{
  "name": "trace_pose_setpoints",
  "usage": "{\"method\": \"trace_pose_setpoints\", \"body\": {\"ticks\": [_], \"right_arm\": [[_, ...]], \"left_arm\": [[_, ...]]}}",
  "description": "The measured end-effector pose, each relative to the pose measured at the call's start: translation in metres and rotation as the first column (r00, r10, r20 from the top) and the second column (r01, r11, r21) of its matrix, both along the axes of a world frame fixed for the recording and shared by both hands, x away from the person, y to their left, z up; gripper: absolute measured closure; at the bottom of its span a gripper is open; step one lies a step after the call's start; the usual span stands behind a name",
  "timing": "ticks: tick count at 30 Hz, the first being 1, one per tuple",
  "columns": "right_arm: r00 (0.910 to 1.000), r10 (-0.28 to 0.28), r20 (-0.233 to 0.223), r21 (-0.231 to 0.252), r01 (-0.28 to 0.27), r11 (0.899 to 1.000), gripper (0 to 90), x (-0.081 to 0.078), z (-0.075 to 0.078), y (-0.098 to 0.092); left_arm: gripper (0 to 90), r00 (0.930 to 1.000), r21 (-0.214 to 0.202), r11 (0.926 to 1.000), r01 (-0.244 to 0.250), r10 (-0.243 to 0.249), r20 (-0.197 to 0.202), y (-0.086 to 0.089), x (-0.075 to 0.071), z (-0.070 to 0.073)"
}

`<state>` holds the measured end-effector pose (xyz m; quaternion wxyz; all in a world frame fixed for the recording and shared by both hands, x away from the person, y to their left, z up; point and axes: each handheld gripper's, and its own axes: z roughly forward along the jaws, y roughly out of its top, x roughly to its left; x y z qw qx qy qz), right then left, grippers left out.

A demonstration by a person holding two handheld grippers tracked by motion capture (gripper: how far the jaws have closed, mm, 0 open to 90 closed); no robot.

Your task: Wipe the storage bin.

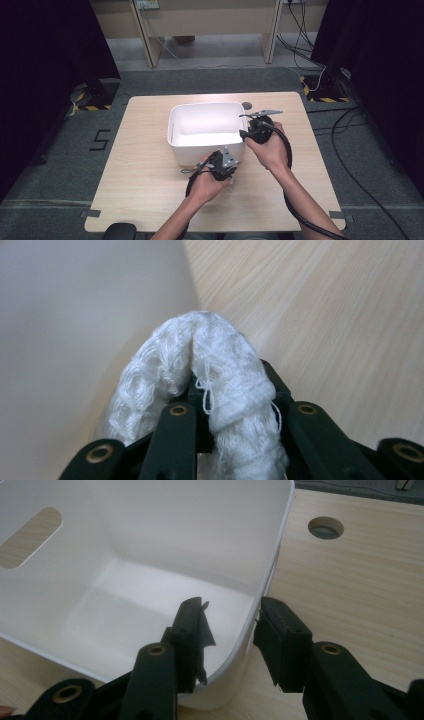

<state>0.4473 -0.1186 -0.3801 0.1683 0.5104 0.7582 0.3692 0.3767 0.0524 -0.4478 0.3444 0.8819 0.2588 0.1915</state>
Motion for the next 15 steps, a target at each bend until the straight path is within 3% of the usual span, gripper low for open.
{"method": "trace_pose_setpoints", "body": {"ticks": [1,2,5,6,7,9,14,15], "right_arm": [[1.0,0.0,0.0,0.0,0.0,1.0,61.8,0.0,0.0,0.0],[0.9999,-0.008,0.009,0.002,0.008,1.0,61.2,0.0,0.002,0.0],[0.9999,-0.009,0.009,0.0,0.009,1.0,61.0,0.0,0.002,0.001],[0.9999,-0.012,0.008,-0.007,0.012,1.0,61.2,0.001,0.002,0.001],[0.9999,-0.012,0.008,-0.007,0.012,1.0,61.2,0.001,0.002,0.001],[0.9998,-0.016,0.007,-0.009,0.016,1.0,61.4,0.002,0.002,0.001],[0.9998,-0.014,-0.013,-0.031,0.013,0.999,67.6,0.005,-0.003,0.002],[0.9998,-0.014,-0.013,-0.031,0.013,0.999,67.6,0.005,-0.003,0.002]], "left_arm": [[73.8,1.0,0.0,1.0,0.0,0.0,0.0,0.0,0.0,0.0],[73.9,0.9999,-0.005,0.9999,-0.015,0.015,0.005,0.014,-0.007,0.007],[73.9,0.9996,-0.007,0.9995,-0.029,0.029,0.0,0.027,-0.011,0.011],[73.9,0.9986,-0.006,0.9986,-0.053,0.053,0.006,0.041,-0.015,0.014],[73.9,0.9986,-0.006,0.9986,-0.053,0.053,0.006,0.041,-0.015,0.014],[73.9,0.9971,-0.019,0.9969,-0.076,0.076,-0.001,0.059,-0.019,0.018],[73.9,0.9878,-0.014,0.9879,-0.155,0.155,0.015,0.104,-0.029,0.027],[73.9,0.9878,-0.014,0.9879,-0.155,0.155,0.015,0.104,-0.029,0.027]]}}
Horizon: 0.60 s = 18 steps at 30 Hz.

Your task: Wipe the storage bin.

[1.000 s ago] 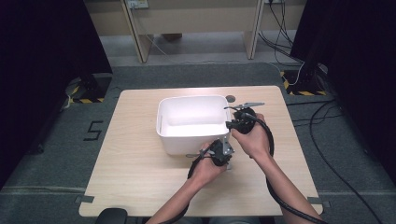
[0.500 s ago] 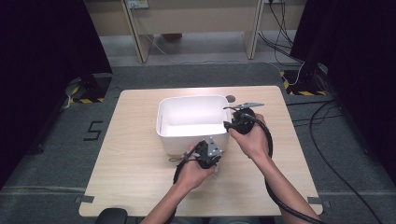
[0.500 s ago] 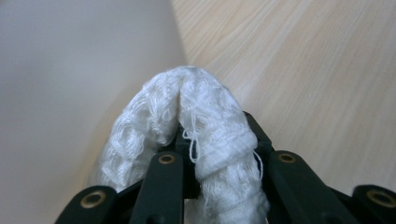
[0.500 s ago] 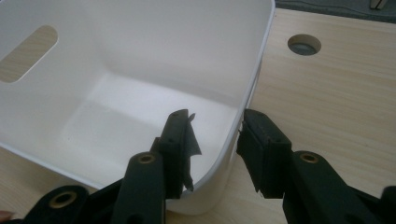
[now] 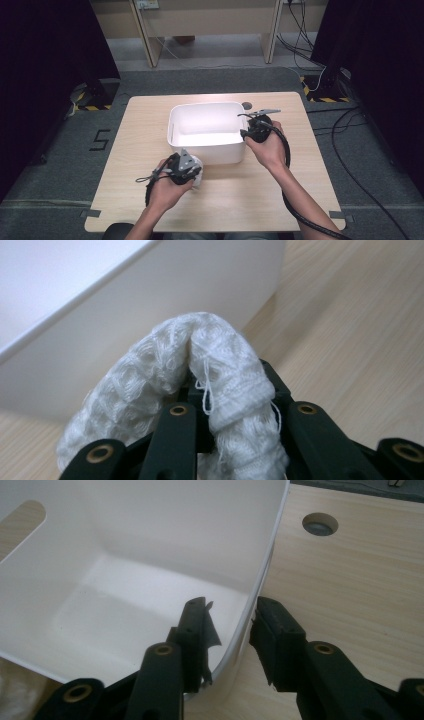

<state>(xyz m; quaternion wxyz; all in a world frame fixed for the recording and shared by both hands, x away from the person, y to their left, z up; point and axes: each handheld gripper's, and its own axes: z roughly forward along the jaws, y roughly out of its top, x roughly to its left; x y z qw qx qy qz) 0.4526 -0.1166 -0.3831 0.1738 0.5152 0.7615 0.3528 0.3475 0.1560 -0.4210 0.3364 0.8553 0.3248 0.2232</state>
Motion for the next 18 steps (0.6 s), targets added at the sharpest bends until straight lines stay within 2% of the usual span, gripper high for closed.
{"method": "trace_pose_setpoints", "body": {"ticks": [5,9,14,15,16,18], "right_arm": [[0.9999,0.01,-0.012,-0.016,-0.011,1.0,72.3,0.001,0.001,0.0],[0.9994,0.028,-0.019,-0.033,-0.029,0.999,76.9,0.005,0.004,-0.003],[0.9988,0.046,-0.017,-0.061,-0.047,0.997,82.7,0.008,0.005,-0.007],[0.9983,0.057,-0.013,-0.092,-0.058,0.994,85.1,0.009,0.006,-0.009],[0.9983,0.057,-0.013,-0.092,-0.058,0.994,85.1,0.009,0.006,-0.009],[0.9972,0.075,-0.009,-0.139,-0.075,0.987,83.6,0.012,0.006,-0.012]], "left_arm": [[73.8,0.9974,0.003,0.9977,-0.068,0.068,0.023,0.033,-0.005,0.005],[73.8,0.9916,0.006,0.9922,-0.124,0.124,0.037,0.057,-0.006,0.007],[73.7,0.9857,0.013,0.9859,-0.167,0.167,0.025,0.071,-0.003,0.006],[73.7,0.9826,0.016,0.9827,-0.184,0.184,0.027,0.076,0.001,0.006],[73.7,0.9826,0.016,0.9827,-0.184,0.184,0.027,0.076,0.001,0.006],[73.6,0.9784,0.022,0.9783,-0.206,0.205,0.025,0.081,0.006,0.005]]}}
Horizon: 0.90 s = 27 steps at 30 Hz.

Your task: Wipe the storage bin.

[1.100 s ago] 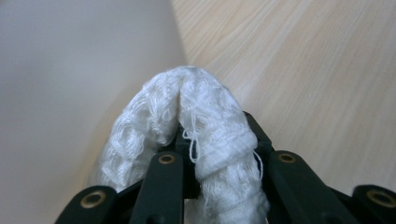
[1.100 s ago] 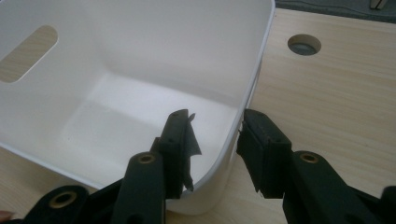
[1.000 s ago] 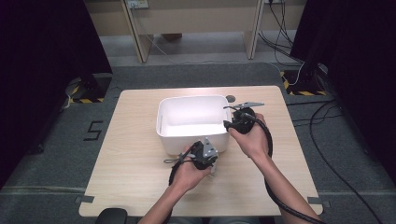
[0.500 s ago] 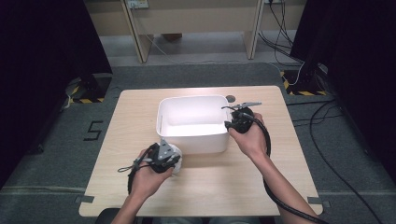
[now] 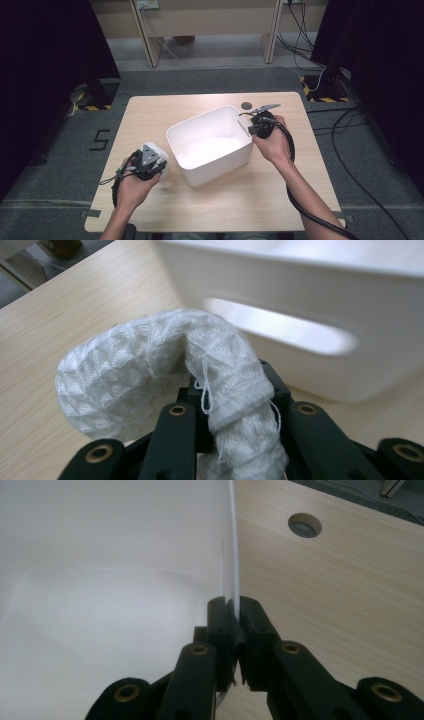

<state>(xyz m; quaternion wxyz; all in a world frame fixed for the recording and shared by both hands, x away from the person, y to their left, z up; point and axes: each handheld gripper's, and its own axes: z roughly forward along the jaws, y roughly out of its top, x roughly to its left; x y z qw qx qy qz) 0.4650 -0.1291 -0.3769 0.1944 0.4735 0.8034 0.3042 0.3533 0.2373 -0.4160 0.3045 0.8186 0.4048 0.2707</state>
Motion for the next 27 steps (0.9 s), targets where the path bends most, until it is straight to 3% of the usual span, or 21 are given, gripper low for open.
{"method": "trace_pose_setpoints", "body": {"ticks": [1,4,5,6,7,10,12,13,15,17,24,27], "right_arm": [[0.9996,-0.014,0.026,-0.025,0.015,1.0,75.4,0.003,0.0,-0.005],[0.9989,-0.027,0.037,-0.025,0.028,0.999,71.7,0.003,0.002,-0.01],[0.9983,-0.024,0.054,0.007,0.023,1.0,68.0,-0.003,0.007,-0.012],[0.9983,-0.024,0.054,0.007,0.023,1.0,68.0,-0.003,0.007,-0.012],[0.9978,-0.013,0.066,0.043,0.01,0.999,67.5,-0.011,0.013,-0.013],[0.9973,-0.012,0.072,0.054,0.008,0.998,71.5,-0.022,0.019,-0.018],[0.9985,-0.028,0.047,0.065,0.025,0.998,75.9,-0.028,0.021,-0.025],[0.9988,-0.046,0.013,0.083,0.045,0.996,78.9,-0.034,0.02,-0.033],[0.9988,-0.049,0.0,0.081,0.049,0.996,79.8,-0.037,0.019,-0.035],[0.9984,-0.018,-0.053,0.073,0.022,0.997,80.8,-0.048,0.011,-0.034],[0.9945,0.027,-0.102,0.041,-0.023,0.999,80.7,-0.05,-0.006,-0.02],[0.995,0.02,-0.097,0.045,-0.015,0.999,80.5,-0.044,-0.008,-0.018]], "left_arm": [[73.6,1.0,-0.003,1.0,-0.008,0.008,-0.001,0.004,0.006,0.0],[73.7,0.9997,0.008,0.9997,-0.025,0.025,0.0,0.007,0.013,0.0],[73.7,0.9995,0.011,0.9995,-0.03,0.03,-0.002,0.009,0.023,-0.001],[73.7,0.9995,0.011,0.9995,-0.03,0.03,-0.002,0.009,0.023,-0.001],[73.7,0.9995,0.019,0.9993,-0.031,0.031,-0.011,0.009,0.033,-0.004],[73.8,0.9995,0.018,0.9994,-0.029,0.029,-0.013,0.008,0.042,-0.005],[73.8,0.9994,0.01,0.9994,-0.034,0.034,-0.012,0.008,0.048,-0.007],[73.8,0.9993,0.011,0.9993,-0.037,0.037,-0.011,0.009,0.054,-0.01],[73.8,0.9993,0.006,0.9993,-0.036,0.036,-0.012,0.009,0.057,-0.011],[73.3,0.9996,0.005,0.9996,-0.027,0.027,0.004,0.01,0.061,-0.013],[73.8,0.9999,0.013,0.9998,0.011,-0.011,0.011,0.004,0.068,-0.012],[74.3,0.9976,-0.005,0.9976,0.069,-0.069,0.003,-0.002,0.067,-0.011]]}}
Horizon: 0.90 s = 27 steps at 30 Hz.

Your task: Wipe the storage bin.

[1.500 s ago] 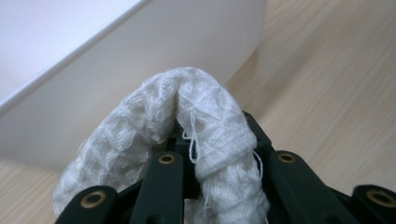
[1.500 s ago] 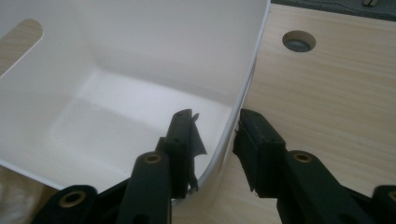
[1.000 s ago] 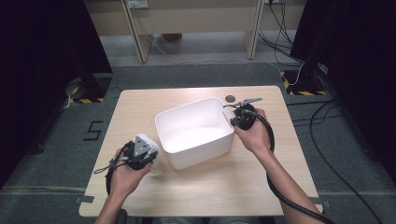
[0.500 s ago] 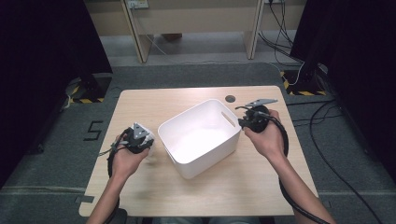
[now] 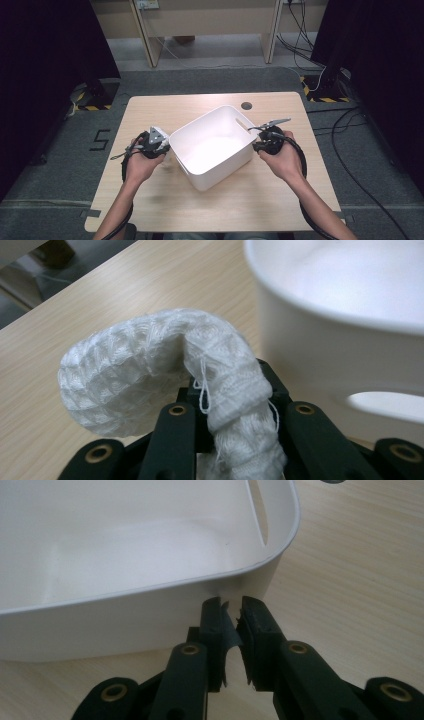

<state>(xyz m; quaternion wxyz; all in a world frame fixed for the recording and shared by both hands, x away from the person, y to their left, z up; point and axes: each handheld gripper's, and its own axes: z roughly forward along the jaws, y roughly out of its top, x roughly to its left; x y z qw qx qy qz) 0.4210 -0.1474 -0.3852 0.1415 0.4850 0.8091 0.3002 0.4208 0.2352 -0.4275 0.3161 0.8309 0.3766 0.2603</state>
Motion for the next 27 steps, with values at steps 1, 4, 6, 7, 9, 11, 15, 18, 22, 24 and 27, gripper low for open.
{"method": "trace_pose_setpoints", "body": {"ticks": [1,4,6,7,9,11,15,18,22,24,27], "right_arm": [[1.0,0.0,0.0,0.0,0.0,1.0,80.5,0.0,0.0,0.0],[0.9995,-0.024,0.018,-0.002,0.024,1.0,80.1,0.013,-0.001,0.003],[0.9987,-0.042,0.028,0.002,0.042,0.999,79.4,0.021,-0.001,0.006],[0.9987,-0.042,0.028,0.002,0.042,0.999,79.4,0.021,-0.001,0.006],[0.9976,-0.059,0.037,0.015,0.058,0.998,78.6,0.029,-0.001,0.011],[0.9964,-0.069,0.049,0.027,0.068,0.997,77.7,0.035,-0.001,0.019],[0.9977,-0.037,0.057,0.033,0.035,0.999,77.5,0.038,0.0,0.039],[0.9975,-0.026,0.065,0.04,0.024,0.999,77.3,0.037,-0.001,0.047],[0.9964,-0.034,0.078,0.043,0.03,0.999,77.3,0.036,-0.001,0.047],[0.997,-0.036,0.069,0.046,0.033,0.998,74.1,0.034,0.0,0.045],[0.9953,-0.052,0.082,0.058,0.047,0.997,71.4,0.033,0.005,0.043]], "left_arm": [[74.9,1.0,0.0,1.0,0.0,0.0,0.0,0.0,0.0,0.0],[74.9,0.9998,0.023,0.9996,0.017,-0.017,0.007,-0.003,-0.005,0.0],[74.9,0.9996,0.02,0.9994,0.027,-0.027,0.005,-0.005,-0.009,-0.001],[74.9,0.9996,0.02,0.9994,0.027,-0.027,0.005,-0.005,-0.009,-0.001],[74.9,0.9991,0.023,0.999,0.04,-0.04,0.015,-0.007,-0.014,-0.001],[74.7,0.9982,0.025,0.998,0.057,-0.058,0.018,-0.012,-0.02,-0.001],[74.2,0.9964,0.032,0.996,0.084,-0.084,0.01,-0.025,-0.032,0.0],[74.0,0.9941,0.049,0.993,0.107,-0.108,0.009,-0.035,-0.038,0.001],[73.7,0.9921,0.069,0.99,0.123,-0.124,0.014,-0.045,-0.044,0.002],[73.7,0.9933,0.073,0.9909,0.113,-0.114,0.017,-0.045,-0.044,0.002],[73.4,0.9948,0.065,0.9929,0.099,-0.101,0.014,-0.042,-0.045,0.001]]}}
